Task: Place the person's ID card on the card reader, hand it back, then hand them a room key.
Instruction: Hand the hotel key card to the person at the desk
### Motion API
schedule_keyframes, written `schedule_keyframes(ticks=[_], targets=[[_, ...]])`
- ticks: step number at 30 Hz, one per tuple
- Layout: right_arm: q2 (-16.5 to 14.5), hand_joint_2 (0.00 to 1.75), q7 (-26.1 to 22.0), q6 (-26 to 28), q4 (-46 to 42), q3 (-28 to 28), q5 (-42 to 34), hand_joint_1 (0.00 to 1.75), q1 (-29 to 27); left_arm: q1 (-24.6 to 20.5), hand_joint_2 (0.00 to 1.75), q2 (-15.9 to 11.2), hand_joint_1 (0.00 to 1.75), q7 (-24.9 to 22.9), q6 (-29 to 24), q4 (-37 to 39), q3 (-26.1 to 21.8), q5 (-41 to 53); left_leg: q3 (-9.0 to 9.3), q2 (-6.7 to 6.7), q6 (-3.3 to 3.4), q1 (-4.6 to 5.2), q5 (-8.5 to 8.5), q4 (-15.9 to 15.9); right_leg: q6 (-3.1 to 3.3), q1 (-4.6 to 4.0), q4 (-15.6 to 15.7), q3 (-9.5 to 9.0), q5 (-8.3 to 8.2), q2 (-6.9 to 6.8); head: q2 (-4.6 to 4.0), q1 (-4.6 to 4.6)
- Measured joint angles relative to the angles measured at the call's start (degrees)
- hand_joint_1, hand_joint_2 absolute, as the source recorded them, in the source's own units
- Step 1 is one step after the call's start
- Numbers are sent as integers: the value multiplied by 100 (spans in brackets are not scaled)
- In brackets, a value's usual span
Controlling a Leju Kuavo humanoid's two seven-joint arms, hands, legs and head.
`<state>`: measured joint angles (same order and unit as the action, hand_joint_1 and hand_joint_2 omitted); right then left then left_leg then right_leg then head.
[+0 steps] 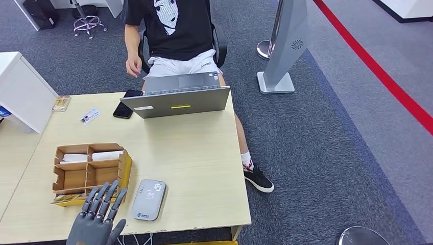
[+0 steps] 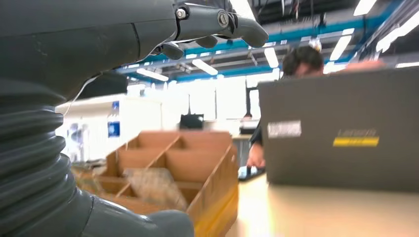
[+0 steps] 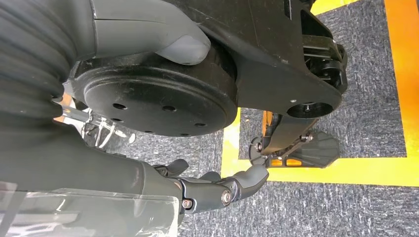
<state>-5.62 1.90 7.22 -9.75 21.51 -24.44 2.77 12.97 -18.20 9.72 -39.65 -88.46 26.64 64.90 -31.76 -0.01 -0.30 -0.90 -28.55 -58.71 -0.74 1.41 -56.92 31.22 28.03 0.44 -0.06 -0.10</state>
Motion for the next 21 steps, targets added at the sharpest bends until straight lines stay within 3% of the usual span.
schedule_keyframes(ticks=[8,21], targets=[[1,175,11,-21,0,13,93,0,11,-458,175,331,0,638,0,1237,-744,139,0,-1,0,-1,1,0,0,-1,-1,-2,-1,0,0,1],[2,175,-21,-88,2,25,59,0,7,-798,175,486,0,556,0,1655,-1083,439,0,-1,-1,-1,1,0,0,-1,0,0,-1,1,-1,0]])
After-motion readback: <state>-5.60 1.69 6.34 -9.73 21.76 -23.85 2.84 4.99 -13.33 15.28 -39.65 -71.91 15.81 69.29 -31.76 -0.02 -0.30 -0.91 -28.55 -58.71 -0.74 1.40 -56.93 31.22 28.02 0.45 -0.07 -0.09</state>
